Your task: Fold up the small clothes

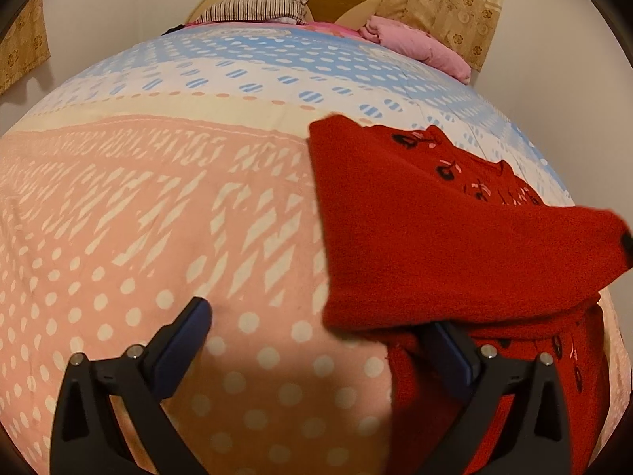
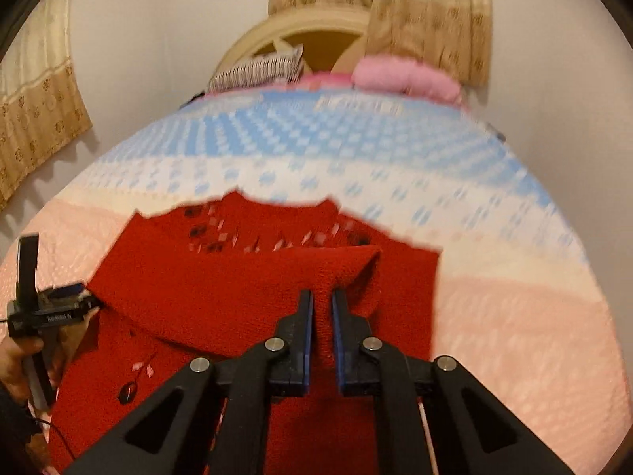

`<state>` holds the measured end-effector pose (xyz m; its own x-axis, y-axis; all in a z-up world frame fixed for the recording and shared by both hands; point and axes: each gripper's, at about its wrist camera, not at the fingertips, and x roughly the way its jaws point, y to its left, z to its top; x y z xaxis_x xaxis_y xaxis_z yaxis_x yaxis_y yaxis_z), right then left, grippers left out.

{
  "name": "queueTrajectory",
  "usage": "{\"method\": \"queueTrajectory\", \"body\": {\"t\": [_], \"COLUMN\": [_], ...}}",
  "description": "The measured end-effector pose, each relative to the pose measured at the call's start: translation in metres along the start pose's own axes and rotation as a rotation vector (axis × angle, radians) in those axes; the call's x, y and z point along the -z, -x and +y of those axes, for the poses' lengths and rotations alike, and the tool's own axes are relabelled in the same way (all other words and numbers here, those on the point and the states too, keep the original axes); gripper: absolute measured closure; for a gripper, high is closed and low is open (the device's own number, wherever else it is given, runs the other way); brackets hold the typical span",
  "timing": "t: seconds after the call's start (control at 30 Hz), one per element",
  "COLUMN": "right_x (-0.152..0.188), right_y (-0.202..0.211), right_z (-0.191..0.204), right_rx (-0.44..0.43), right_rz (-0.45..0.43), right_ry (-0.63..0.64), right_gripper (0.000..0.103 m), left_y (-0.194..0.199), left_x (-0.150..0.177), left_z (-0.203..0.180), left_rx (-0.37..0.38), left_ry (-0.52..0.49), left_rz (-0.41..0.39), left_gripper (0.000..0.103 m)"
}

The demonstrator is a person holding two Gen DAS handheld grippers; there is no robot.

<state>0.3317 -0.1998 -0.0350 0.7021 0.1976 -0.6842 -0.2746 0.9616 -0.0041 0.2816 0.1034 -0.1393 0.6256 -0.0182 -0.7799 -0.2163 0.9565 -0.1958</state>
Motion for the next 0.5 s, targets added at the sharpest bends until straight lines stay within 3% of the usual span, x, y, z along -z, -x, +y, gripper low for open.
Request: {"method": "queueTrajectory", "body": {"t": [0.17, 0.4, 0.5], "right_x": [-0.008, 0.033, 0.052], "right_y": [0.011, -0.046, -0.058], "right_z": [-0.022, -0.048, -0.057], "right_rx": [0.061, 0.071, 0.084], "right_rz": [-0.027, 0.137, 0.157], "right_ry": [-0.034, -0.104, -0.121], "right_gripper": [0.095, 0.095, 0.094], "left_y": [0.0, 0.003, 0.004], "left_x": [0.001, 0.002, 0.001], "left_z": [0.0, 0.004, 0.003], "left_rx": [-0.002, -0.001, -0.004], "left_ry": [-0.002, 0.009, 0.004], "left_rz": [0.0, -0.001, -0.008], "left_gripper": [0.0, 0.0, 0.0]}}
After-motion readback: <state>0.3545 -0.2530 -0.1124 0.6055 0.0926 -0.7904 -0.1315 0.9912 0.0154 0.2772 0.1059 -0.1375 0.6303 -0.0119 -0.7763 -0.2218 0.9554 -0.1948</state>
